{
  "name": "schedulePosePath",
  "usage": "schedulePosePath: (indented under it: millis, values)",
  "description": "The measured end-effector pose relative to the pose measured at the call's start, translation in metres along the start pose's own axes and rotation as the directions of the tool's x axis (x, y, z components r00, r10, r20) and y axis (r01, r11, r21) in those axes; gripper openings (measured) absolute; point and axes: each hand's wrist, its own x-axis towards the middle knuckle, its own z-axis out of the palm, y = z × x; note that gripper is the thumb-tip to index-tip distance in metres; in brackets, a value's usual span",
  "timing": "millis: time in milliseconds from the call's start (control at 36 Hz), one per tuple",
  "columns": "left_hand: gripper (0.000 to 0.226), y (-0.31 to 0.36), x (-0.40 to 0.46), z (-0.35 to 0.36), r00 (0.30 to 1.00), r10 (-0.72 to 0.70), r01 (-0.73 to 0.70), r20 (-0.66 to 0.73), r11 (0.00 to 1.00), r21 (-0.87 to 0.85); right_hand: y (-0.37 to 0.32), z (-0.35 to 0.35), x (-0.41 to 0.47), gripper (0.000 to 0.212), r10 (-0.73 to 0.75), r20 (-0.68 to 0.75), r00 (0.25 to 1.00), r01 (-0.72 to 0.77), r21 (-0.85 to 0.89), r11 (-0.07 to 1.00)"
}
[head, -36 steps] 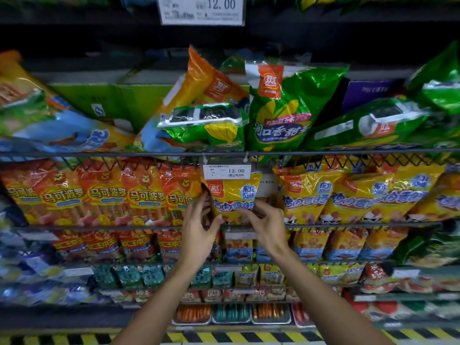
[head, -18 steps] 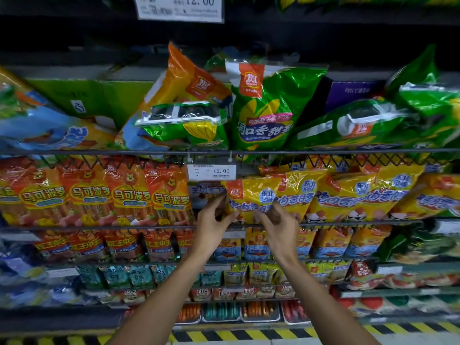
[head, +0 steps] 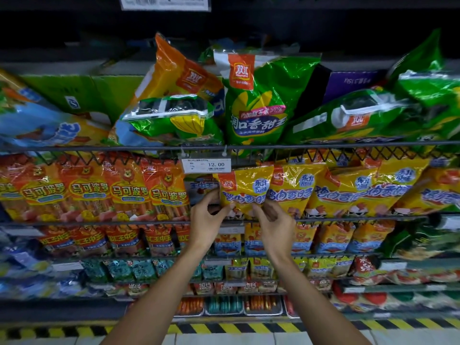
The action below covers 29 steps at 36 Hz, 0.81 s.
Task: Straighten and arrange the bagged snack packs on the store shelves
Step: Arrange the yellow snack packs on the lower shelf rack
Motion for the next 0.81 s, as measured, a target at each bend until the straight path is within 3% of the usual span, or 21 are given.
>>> schedulePosePath:
  millis: [111,222,306,389,444,556,667,806]
  values:
    - [0.044,-0.01,0.001,-0.002,0.998,-0.066,0.065,0.014,0.998,0.024,0.008,0.003,0.003,0.036,-0.056,0.078,0.995,0.059,-0.043,0.997]
    - [0.031,-0.007,0.006,-0.003,0.993,-0.083,0.083,0.086,0.997,0.002,0.007,0.007,0.002,0.04,-0.086,0.076,0.993,0.093,-0.09,0.992]
    - [0.042,-0.005,0.011,-0.003,0.996,-0.062,0.064,0.062,0.998,-0.02,0.004,0.009,0.004,0.037,-0.067,0.023,0.997,0.068,-0.068,0.995]
    - [0.019,-0.002,0.013,-0.001,0.998,-0.054,0.056,0.03,0.997,-0.045,0.003,0.009,0.007,0.034,-0.027,-0.028,0.999,0.026,-0.036,0.999]
    - [0.019,0.0,0.014,0.002,0.998,-0.059,0.059,-0.001,0.995,-0.084,0.002,0.011,0.011,0.032,0.0,-0.035,0.999,0.0,-0.01,1.0]
    - [0.039,0.001,0.02,0.004,0.996,-0.078,0.074,-0.044,0.994,-0.083,0.001,0.013,0.017,0.034,-0.025,-0.041,0.999,0.022,-0.061,0.998]
    - [0.012,-0.005,0.02,0.005,0.997,-0.053,0.051,-0.047,0.998,-0.043,0.006,0.015,0.022,0.036,-0.092,0.059,0.994,0.1,-0.155,0.983]
    - [0.022,-0.014,0.021,0.004,0.998,-0.061,0.06,-0.034,0.998,-0.029,0.022,0.02,0.007,0.055,-0.137,0.196,0.971,0.172,-0.175,0.969]
